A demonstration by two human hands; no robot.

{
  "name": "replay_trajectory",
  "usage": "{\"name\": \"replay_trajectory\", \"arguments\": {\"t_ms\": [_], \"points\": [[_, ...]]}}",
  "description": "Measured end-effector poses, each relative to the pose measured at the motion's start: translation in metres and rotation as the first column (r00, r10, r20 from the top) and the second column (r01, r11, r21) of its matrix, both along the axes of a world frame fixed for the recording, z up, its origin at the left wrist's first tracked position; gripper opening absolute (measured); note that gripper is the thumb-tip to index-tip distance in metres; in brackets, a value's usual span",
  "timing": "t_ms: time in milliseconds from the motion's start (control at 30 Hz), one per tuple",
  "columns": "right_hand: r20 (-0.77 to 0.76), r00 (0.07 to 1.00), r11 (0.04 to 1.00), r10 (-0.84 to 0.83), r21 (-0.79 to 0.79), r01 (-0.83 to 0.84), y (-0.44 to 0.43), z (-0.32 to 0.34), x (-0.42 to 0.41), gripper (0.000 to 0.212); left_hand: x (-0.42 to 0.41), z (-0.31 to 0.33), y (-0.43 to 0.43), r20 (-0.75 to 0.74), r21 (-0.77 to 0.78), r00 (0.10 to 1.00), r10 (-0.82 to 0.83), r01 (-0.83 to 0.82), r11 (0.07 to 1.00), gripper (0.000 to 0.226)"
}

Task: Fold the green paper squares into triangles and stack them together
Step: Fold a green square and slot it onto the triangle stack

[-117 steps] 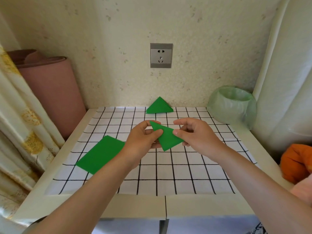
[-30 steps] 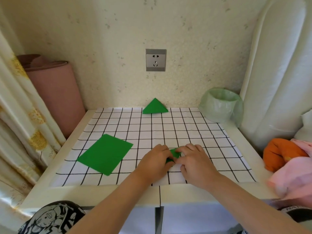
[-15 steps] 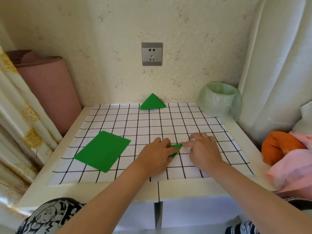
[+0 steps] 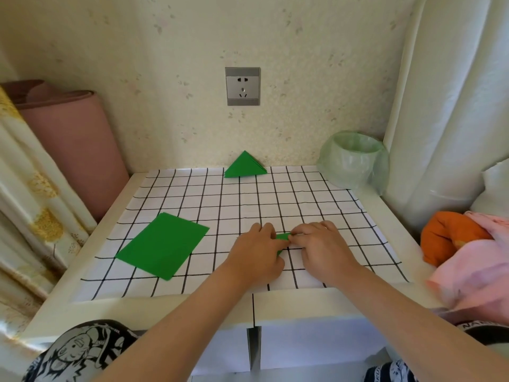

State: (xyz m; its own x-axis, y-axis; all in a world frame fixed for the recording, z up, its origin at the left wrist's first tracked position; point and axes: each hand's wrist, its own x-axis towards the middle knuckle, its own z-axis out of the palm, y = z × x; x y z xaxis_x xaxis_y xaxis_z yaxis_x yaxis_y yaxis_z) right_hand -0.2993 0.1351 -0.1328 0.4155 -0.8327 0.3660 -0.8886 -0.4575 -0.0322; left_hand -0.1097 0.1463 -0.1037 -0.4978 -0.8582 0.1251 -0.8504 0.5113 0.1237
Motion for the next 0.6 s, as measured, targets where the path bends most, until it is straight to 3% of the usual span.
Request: {"name": "replay_trajectory", "arguments": {"t_ms": [300,600], "points": [[0.018,1.0,1.0,-0.025,-0.015,0.025,-0.003,0.002,0.002,0.029,0.02,-0.004,0.021,-0.234,0.131,0.972,0.0,0.032,0.991,0.031],[-0.027,0.998,0.996,-0.061,0.071,0.063,-0.006,0.009,0.007,0.023,0.026,-0.004,0.034,-0.29,0.122,0.957,0.006,0.031,0.992,0.031]]}}
